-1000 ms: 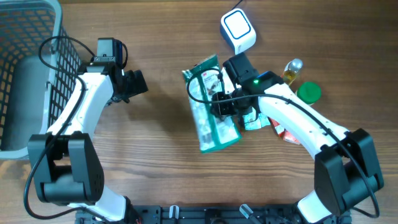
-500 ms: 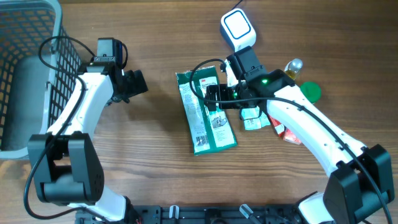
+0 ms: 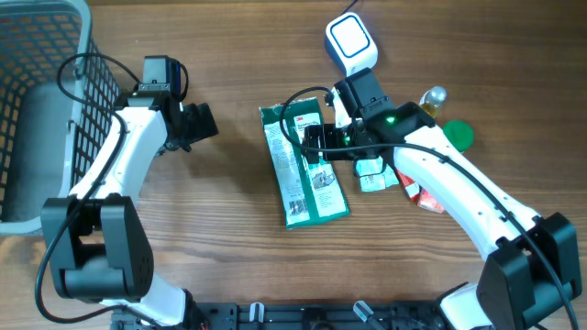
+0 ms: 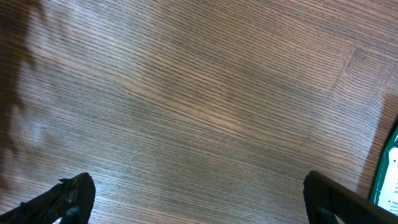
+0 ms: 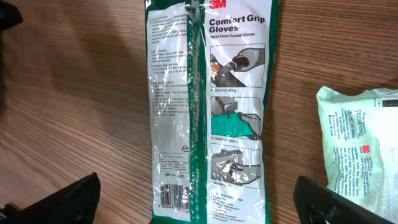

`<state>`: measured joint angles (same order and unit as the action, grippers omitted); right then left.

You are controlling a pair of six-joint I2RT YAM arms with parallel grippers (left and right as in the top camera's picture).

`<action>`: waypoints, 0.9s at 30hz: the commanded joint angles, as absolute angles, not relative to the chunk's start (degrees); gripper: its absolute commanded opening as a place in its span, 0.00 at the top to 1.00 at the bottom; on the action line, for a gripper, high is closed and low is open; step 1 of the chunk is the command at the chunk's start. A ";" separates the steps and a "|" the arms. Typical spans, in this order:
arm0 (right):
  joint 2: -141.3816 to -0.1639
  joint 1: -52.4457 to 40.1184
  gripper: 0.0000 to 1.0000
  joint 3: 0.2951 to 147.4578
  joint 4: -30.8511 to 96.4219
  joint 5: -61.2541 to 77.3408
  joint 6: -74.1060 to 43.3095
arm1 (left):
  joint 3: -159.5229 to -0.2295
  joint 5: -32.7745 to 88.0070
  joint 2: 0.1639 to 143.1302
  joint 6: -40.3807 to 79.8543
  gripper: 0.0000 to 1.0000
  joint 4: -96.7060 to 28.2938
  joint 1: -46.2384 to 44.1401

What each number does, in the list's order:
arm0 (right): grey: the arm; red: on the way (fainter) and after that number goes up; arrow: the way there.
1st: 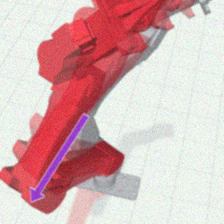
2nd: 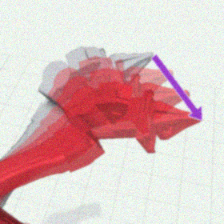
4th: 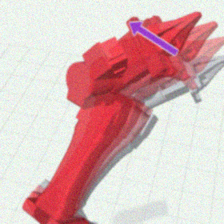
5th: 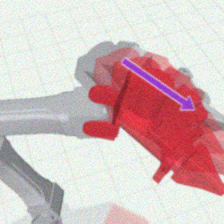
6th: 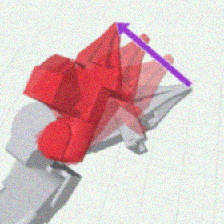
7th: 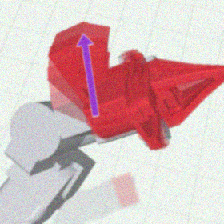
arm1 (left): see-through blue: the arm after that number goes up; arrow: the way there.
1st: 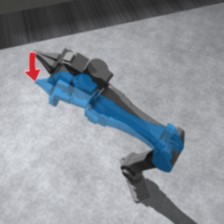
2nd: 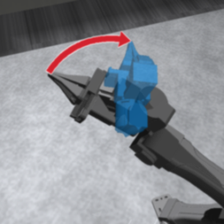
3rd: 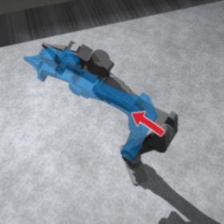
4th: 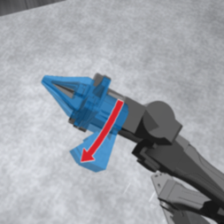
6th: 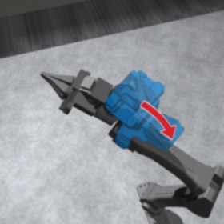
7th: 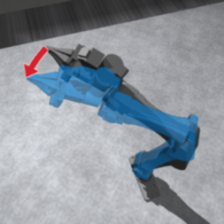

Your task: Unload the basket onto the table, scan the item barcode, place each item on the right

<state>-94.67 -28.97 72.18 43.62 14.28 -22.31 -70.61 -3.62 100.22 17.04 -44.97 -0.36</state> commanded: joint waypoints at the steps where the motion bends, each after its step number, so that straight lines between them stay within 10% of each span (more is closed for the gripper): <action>1: -94.28 -28.84 0.00 72.62 43.33 13.32 -22.57 | -70.94 -4.38 100.09 16.91 0.00 -45.01 -0.25; 27: -35.59 -23.35 0.00 69.43 44.40 1.72 -22.09 | -70.94 -4.38 100.09 16.91 0.00 -45.01 -0.25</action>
<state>-42.72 -24.49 71.88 43.90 6.55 -22.28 -70.61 -3.64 100.22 17.04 -44.99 -0.36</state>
